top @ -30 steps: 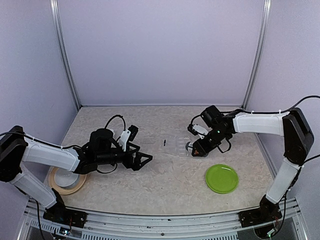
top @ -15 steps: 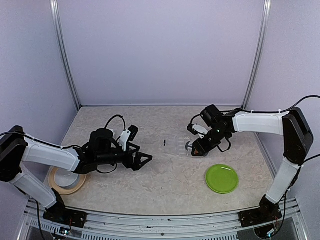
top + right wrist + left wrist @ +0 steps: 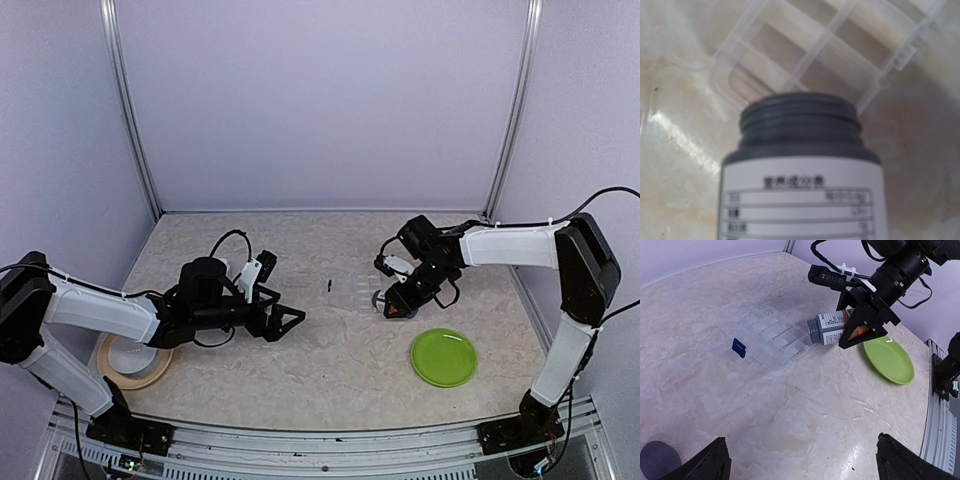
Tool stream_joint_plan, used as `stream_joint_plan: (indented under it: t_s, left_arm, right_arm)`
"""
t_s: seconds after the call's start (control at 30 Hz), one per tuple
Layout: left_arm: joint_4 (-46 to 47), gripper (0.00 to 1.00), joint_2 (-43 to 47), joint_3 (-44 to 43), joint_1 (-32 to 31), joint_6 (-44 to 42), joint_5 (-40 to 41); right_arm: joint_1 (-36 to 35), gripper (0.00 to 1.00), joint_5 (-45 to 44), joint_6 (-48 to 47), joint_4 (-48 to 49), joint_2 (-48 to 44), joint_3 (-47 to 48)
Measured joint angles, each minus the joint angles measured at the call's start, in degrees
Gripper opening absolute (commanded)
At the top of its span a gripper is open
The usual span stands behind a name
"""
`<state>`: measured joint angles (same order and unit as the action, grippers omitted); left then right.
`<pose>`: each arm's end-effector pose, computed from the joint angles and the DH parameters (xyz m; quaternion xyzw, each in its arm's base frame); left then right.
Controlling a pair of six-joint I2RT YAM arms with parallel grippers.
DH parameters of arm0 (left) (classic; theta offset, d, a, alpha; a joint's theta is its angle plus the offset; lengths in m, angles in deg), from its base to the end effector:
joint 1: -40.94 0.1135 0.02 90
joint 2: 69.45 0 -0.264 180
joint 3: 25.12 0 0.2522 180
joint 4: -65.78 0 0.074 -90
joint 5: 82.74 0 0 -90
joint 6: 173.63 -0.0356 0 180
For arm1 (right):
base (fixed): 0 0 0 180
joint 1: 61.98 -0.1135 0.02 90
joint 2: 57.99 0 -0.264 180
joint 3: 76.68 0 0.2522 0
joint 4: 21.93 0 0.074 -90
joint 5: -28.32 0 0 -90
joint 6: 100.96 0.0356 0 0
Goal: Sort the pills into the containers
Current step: Pour the pill into the compartment of the pill container.
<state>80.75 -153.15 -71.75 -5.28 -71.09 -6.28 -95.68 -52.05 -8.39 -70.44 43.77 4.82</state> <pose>0.1966 -0.2172 0.1830 0.3016 0.7693 -0.3573 0.4353 0.2878 0.1991 0.1829 -0.2777 0.9394 0.1355 0.1488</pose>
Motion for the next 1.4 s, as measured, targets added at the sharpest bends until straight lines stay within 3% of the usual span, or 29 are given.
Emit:
stream_joint_plan:
  t_s: [1.4]
  left_arm:
    - [0.0,0.99,0.0,0.0,-0.5,-0.2,0.0]
  right_arm:
    - [0.4,0.06,0.2,-0.2,-5.7,0.5,3.5]
